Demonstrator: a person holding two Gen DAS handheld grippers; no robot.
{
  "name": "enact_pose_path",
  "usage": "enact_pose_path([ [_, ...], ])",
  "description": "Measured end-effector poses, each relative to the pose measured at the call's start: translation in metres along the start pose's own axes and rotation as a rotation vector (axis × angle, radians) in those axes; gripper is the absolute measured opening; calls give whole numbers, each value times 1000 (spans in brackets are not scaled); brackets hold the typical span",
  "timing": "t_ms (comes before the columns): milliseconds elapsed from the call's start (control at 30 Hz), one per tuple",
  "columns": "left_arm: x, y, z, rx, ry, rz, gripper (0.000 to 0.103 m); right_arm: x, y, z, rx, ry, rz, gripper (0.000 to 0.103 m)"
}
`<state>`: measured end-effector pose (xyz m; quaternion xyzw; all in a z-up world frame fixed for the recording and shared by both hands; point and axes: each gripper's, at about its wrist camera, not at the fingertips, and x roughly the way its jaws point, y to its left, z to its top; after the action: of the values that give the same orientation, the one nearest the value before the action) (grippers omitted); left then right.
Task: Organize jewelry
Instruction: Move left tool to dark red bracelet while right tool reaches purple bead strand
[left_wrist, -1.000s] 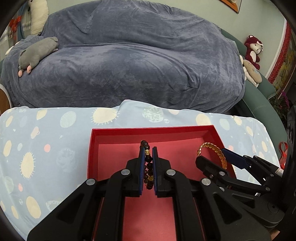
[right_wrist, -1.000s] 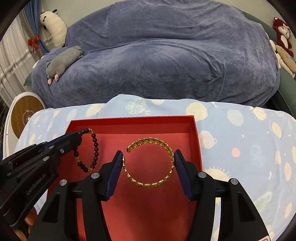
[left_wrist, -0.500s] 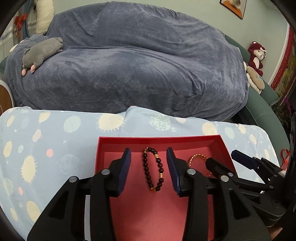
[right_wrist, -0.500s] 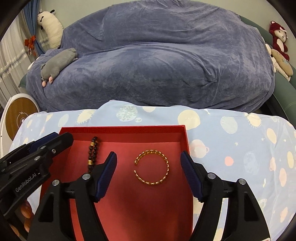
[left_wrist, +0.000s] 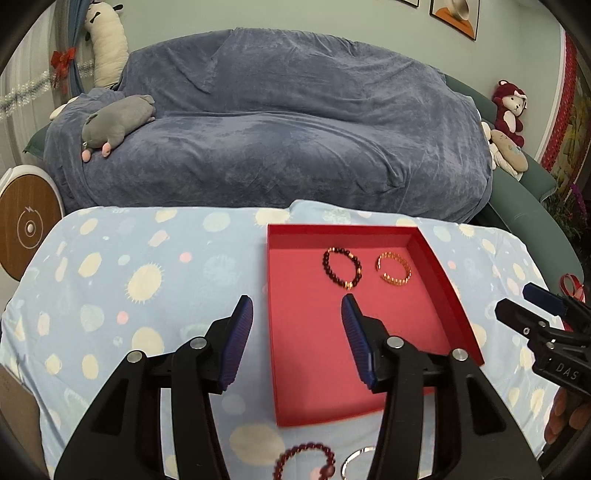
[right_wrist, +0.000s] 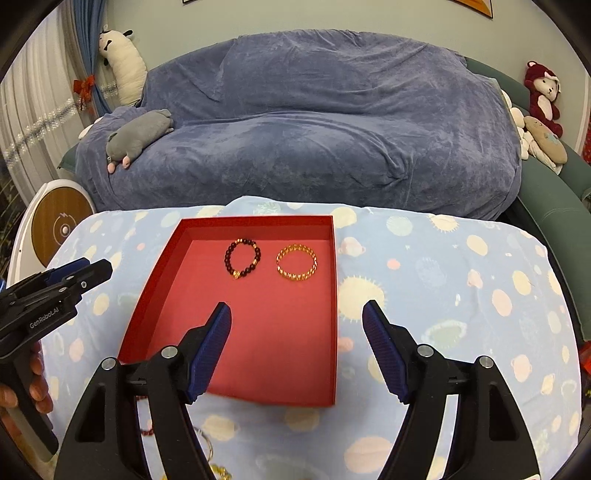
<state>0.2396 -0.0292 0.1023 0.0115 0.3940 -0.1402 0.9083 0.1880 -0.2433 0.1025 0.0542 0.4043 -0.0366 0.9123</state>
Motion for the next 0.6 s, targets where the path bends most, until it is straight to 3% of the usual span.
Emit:
enact_pose_path([
  [367,-16,9,-108,-36,137,35,50,-47,13,-99,32,78,9,71],
  [600,5,11,-145,-49,195,51,50,-47,10,-148,90,143,-3,70],
])
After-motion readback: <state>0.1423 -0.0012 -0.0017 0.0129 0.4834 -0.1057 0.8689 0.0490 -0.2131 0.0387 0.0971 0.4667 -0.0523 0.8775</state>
